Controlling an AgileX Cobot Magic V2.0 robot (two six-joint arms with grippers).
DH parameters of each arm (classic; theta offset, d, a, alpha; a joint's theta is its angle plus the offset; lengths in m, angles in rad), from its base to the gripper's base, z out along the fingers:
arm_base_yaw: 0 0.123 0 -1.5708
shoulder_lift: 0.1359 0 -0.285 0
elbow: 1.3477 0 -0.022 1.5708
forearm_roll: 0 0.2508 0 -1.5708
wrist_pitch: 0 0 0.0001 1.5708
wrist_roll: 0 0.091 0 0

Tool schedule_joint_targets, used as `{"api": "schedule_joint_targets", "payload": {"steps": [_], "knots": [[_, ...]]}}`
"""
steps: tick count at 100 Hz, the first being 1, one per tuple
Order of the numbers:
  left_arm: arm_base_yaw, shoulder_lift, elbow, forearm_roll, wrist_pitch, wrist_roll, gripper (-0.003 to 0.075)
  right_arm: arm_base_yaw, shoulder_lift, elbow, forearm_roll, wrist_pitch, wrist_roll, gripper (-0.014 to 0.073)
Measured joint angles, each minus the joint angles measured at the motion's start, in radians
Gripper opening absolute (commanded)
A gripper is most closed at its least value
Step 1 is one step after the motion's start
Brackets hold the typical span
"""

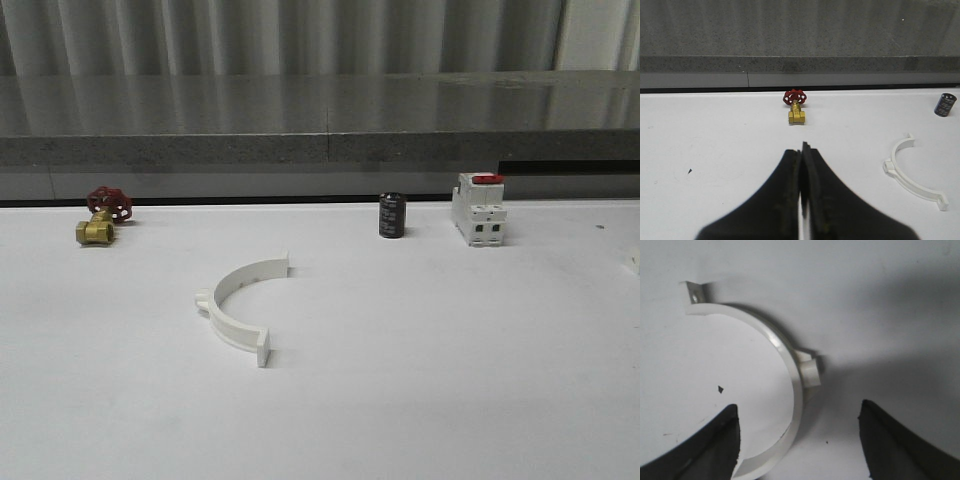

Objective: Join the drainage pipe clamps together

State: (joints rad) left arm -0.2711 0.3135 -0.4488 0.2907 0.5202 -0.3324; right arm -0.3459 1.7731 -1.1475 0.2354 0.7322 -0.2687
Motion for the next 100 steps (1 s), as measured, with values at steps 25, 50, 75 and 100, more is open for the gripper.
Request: {"api": "schedule_joint_targets", "payload": {"steps": [25,50,75,100], "knots": [[0.0,0.0,0.0,0.0,0.0,0.0,-0.0021,0.0,0.07,-0.002,0.004,-0.072,-0.024,0.0511],[0.0,0.0,0.0,0.0,0.0,0.0,-0.0021,0.0,0.108,-0.004,0.004,-0.105,-0.072,0.051],[0.0,0.0,0.0,0.0,0.0,0.0,-0.0021,0.019,0.113,-0.004,0.006,-0.139,-0.13,0.0507],[0.0,0.0,0.0,0.0,0.0,0.0,-0.0021,0.028,0.113,-0.004,0.007,-0.141,-0.151,0.0363]]}}
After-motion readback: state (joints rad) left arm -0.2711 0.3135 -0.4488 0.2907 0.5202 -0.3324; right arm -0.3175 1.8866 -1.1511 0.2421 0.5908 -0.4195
